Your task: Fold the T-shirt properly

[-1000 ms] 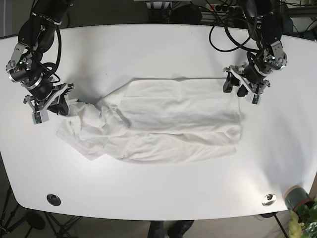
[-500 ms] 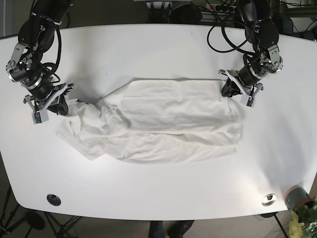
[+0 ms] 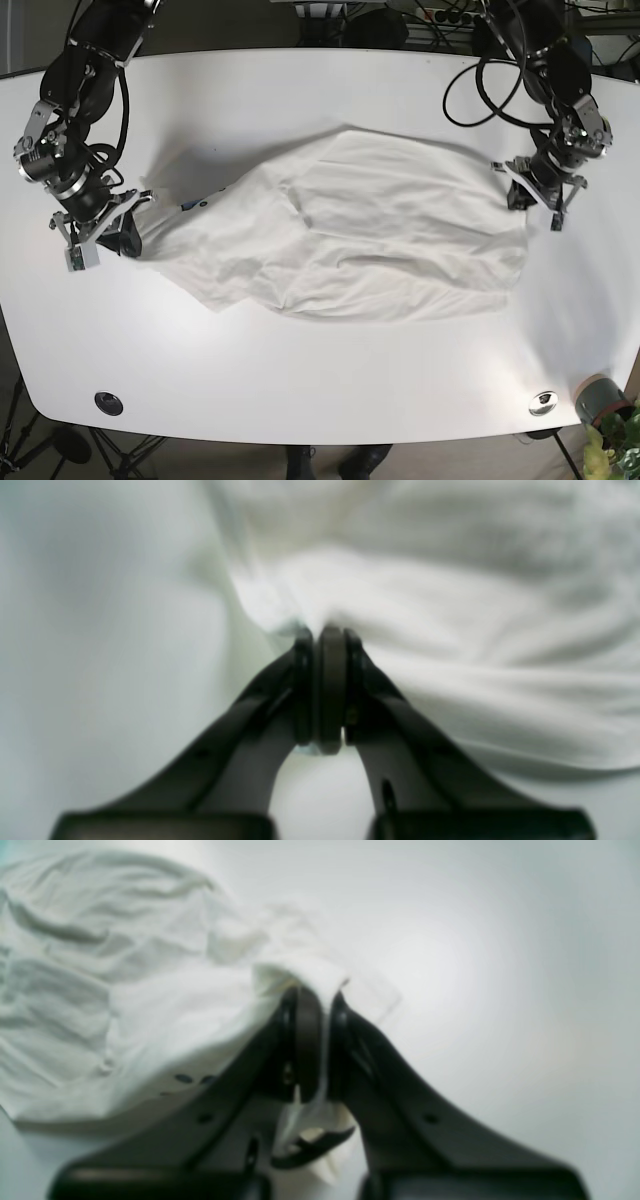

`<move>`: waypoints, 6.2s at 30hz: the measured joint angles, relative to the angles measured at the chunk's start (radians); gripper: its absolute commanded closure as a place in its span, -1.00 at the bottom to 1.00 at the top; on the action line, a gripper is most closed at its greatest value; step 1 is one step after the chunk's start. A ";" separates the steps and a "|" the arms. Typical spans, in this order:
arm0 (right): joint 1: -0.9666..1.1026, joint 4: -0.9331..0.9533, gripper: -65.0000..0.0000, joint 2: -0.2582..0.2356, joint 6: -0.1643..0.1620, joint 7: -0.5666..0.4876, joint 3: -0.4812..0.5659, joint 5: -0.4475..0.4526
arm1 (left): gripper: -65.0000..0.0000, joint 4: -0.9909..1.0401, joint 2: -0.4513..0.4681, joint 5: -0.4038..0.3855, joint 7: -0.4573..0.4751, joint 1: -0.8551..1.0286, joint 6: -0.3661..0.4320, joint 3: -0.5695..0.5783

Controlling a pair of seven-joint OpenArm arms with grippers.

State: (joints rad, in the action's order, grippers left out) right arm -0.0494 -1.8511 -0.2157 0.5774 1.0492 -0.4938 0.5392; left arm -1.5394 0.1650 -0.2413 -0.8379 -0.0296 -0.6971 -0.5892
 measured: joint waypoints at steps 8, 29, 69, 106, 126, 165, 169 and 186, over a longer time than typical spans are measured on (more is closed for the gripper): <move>-0.179 0.014 1.00 -0.006 0.006 0.002 0.046 0.010 | 1.00 -0.089 0.008 -0.007 -0.119 -0.233 0.000 0.003; -0.636 0.278 1.00 -0.127 0.014 0.003 0.179 0.005 | 1.00 0.140 0.119 -0.006 -0.135 -0.684 0.137 0.109; -0.232 0.045 1.00 -0.084 0.013 0.004 0.062 0.017 | 1.00 -0.020 0.177 -0.083 -0.132 -0.336 0.105 0.027; 0.393 -0.019 1.00 -0.009 0.010 0.002 -0.048 0.174 | 1.00 -0.086 0.171 -0.138 -0.006 0.275 0.004 -0.136; 0.422 -0.025 -0.53 -0.012 0.007 -0.001 -0.048 0.172 | -0.07 -0.052 0.177 -0.051 -0.011 0.348 0.005 -0.139; -0.176 0.665 -0.52 0.013 0.007 -0.139 -0.059 -0.152 | -0.06 -0.122 0.174 -0.047 -0.013 0.145 0.008 -0.019; -0.196 0.748 -0.52 0.010 0.011 -0.233 -0.061 -0.143 | -0.06 -0.121 0.174 -0.047 -0.013 0.146 0.008 -0.019; -0.242 0.789 0.43 0.080 0.000 -0.262 -0.059 -0.154 | -0.06 -0.120 0.174 -0.047 -0.013 0.145 0.009 -0.019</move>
State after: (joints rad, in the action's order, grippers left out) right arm -0.2913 -1.0622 -0.1356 0.5770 0.7876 -0.5526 0.3847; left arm -1.6596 0.3386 -0.2882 -0.8509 0.1158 -0.6884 -0.6083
